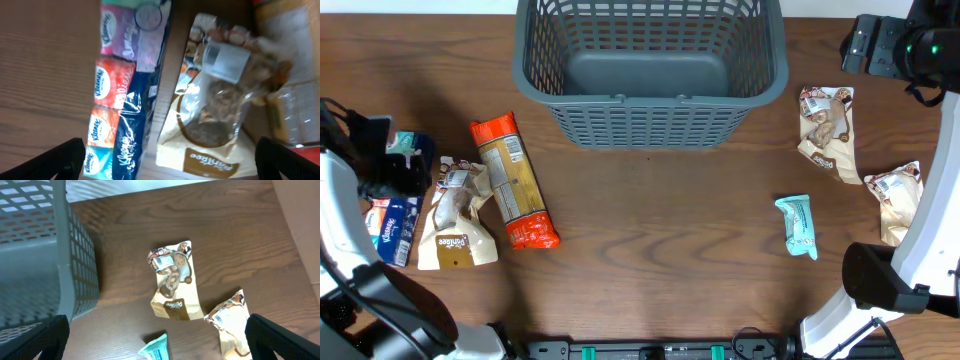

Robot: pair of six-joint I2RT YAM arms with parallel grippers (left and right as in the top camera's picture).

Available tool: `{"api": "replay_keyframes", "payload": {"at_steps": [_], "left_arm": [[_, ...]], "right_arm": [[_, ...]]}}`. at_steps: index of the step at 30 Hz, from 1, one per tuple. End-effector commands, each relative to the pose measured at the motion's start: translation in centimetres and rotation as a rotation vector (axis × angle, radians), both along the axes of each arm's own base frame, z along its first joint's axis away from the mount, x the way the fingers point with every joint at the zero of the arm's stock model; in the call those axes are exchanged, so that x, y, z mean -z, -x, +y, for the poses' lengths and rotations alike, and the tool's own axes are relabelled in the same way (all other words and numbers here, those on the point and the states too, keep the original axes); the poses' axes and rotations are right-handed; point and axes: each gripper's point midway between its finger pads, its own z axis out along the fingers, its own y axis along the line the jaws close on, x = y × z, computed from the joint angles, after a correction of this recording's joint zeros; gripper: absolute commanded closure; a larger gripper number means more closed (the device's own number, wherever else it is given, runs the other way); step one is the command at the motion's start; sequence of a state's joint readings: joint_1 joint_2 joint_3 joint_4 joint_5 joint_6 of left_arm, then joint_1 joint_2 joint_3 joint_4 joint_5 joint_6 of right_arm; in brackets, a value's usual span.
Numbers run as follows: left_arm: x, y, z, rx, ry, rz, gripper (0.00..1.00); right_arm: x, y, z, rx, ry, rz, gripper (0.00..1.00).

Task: Pack container
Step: 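Grasp the blue tissue multi-pack with the left gripper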

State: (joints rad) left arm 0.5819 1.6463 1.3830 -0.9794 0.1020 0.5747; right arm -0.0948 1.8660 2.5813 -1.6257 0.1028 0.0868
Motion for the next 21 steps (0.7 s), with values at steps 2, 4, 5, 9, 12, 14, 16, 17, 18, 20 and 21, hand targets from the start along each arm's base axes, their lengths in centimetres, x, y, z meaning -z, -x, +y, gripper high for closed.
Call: {"api": "replay_keyframes", "payload": {"at_steps": [2, 4, 5, 9, 12, 14, 16, 17, 18, 20, 21], "left_arm": [[2.0, 0.4, 0.7, 0.073, -0.013, 0.073, 0.01], [2.4, 0.6, 1.1, 0.092, -0.027, 0.095, 0.01], [2.5, 0.5, 1.6, 0.083, -0.042, 0.096, 0.01], [2.4, 0.7, 3.3, 0.090, -0.085, 0.086, 0.01], [2.4, 1.2, 5.0, 0.057, -0.114, 0.082, 0.01], [2.6, 1.6, 5.7, 0.037, -0.113, 0.083, 0.01], [3.0, 1.8, 6.3, 0.021, -0.108, 0.087, 0.01], [3.3, 1.8, 6.3, 0.020, -0.101, 0.089, 0.01], [3.8, 1.7, 6.3, 0.022, -0.089, 0.094, 0.01], [4.7, 1.6, 6.2, 0.026, -0.075, 0.110, 0.01], [5.2, 1.5, 6.1, 0.029, -0.066, 0.120, 0.01]], "right_arm": [[0.1, 0.1, -0.1, -0.004, 0.018, 0.010, 0.01], [0.2, 0.2, -0.1, -0.004, 0.018, 0.016, 0.01], [0.2, 0.3, -0.2, -0.002, 0.021, 0.019, 0.01], [0.3, 0.5, -0.4, 0.004, 0.029, 0.029, 0.01], [0.3, 0.4, -0.4, 0.005, 0.029, 0.028, 0.01], [0.2, 0.3, -0.4, 0.005, 0.029, 0.020, 0.01], [0.1, 0.1, -0.4, 0.005, 0.030, 0.011, 0.01], [0.1, 0.1, -0.4, 0.005, 0.030, 0.010, 0.01], [0.1, 0.1, -0.4, 0.005, 0.030, 0.011, 0.01], [0.1, 0.1, -0.4, 0.005, 0.030, 0.011, 0.01], [0.1, 0.1, -0.4, 0.005, 0.030, 0.011, 0.01]]}}
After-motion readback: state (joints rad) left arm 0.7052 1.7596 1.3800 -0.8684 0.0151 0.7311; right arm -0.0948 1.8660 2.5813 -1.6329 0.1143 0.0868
